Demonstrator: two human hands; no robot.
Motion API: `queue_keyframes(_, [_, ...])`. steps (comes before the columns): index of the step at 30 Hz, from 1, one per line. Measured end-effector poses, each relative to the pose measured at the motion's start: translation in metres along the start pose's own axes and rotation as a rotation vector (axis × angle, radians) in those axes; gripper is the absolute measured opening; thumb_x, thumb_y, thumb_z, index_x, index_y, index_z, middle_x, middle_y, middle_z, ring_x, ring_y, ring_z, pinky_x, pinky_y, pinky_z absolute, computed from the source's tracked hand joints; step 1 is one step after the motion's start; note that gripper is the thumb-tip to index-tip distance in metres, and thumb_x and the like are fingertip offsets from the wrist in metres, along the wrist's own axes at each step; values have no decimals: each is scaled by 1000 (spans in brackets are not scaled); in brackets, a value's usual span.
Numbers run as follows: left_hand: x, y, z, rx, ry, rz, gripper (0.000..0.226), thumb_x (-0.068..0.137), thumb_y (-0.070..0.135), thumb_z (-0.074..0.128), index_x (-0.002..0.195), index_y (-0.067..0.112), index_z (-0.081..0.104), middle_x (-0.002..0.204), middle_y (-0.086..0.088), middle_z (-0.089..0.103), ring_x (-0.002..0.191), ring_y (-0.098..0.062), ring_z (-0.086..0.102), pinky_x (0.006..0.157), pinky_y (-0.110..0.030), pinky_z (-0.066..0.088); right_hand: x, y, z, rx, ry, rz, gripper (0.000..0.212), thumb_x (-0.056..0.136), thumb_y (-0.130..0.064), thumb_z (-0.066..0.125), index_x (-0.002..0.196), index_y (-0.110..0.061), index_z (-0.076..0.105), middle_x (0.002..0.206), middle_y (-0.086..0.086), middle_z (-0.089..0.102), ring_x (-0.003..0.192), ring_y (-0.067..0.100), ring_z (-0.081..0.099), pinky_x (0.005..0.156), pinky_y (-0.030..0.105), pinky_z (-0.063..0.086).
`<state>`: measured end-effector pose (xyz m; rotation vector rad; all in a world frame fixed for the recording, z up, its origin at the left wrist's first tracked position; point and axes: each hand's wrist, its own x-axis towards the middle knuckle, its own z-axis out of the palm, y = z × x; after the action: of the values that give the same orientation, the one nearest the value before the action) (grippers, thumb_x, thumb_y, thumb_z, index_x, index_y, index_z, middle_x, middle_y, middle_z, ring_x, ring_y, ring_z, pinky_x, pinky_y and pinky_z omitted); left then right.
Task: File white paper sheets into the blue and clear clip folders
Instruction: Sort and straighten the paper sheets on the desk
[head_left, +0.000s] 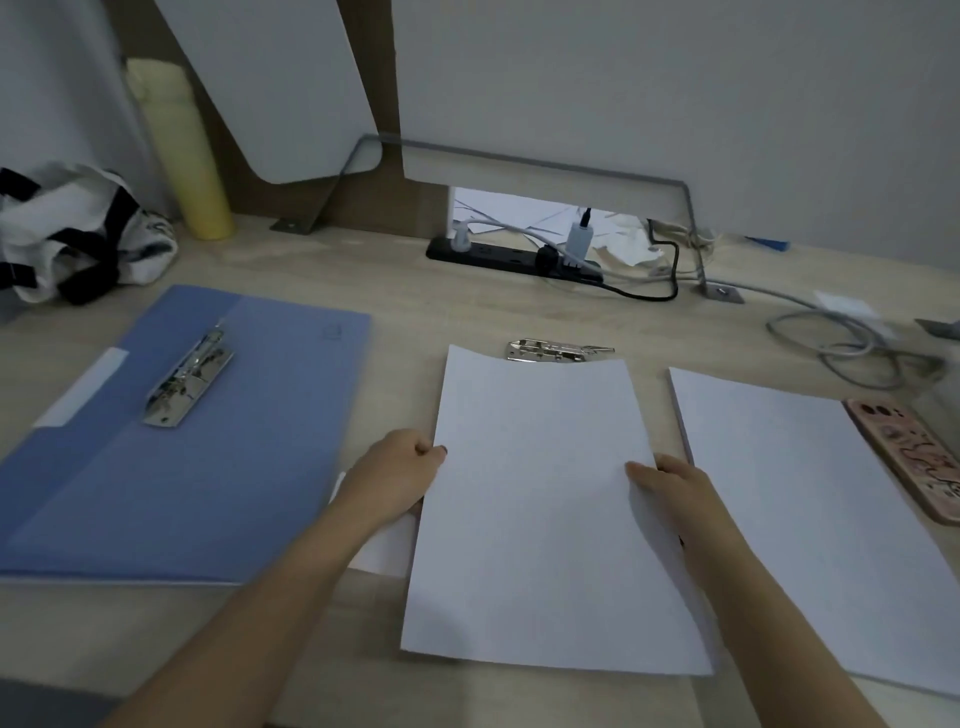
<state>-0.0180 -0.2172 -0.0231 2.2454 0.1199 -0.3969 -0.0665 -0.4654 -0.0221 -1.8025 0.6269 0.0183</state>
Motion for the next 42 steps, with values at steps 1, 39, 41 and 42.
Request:
queue_keyframes(1, [2,0,0,32,-2,4,35,91,28,46,60,17,35,64,-6,50,61,-23,48,65,-29,37,4,2,0,9,10,6,31,86,-14,55,88,17,51,81,10,49,75,22,46,71,31,33])
queue_keyframes(39, [22,6,5,381,163,142,31,97,32,38,98,5,54,114,-9,54,114,-25,43,79,-32,35,30,-5,6,-545,142,-128,26,96,-20,36,105,-2,52,105,18,56,90,31,46,75,32,31])
queue_keyframes(41, [23,6,2,370,128,125,28,96,32,38,93,9,52,115,-8,54,114,-24,42,82,-33,37,29,-6,7,-567,132,-121,27,97,-22,36,106,-2,52,112,20,57,89,29,44,76,31,30])
queue_keyframes(42, [23,6,1,369,118,118,25,96,32,38,89,11,49,114,-7,54,114,-24,42,82,-33,37,29,-6,6,-574,127,-118,30,97,-22,36,109,0,52,112,19,57,90,30,45,76,31,30])
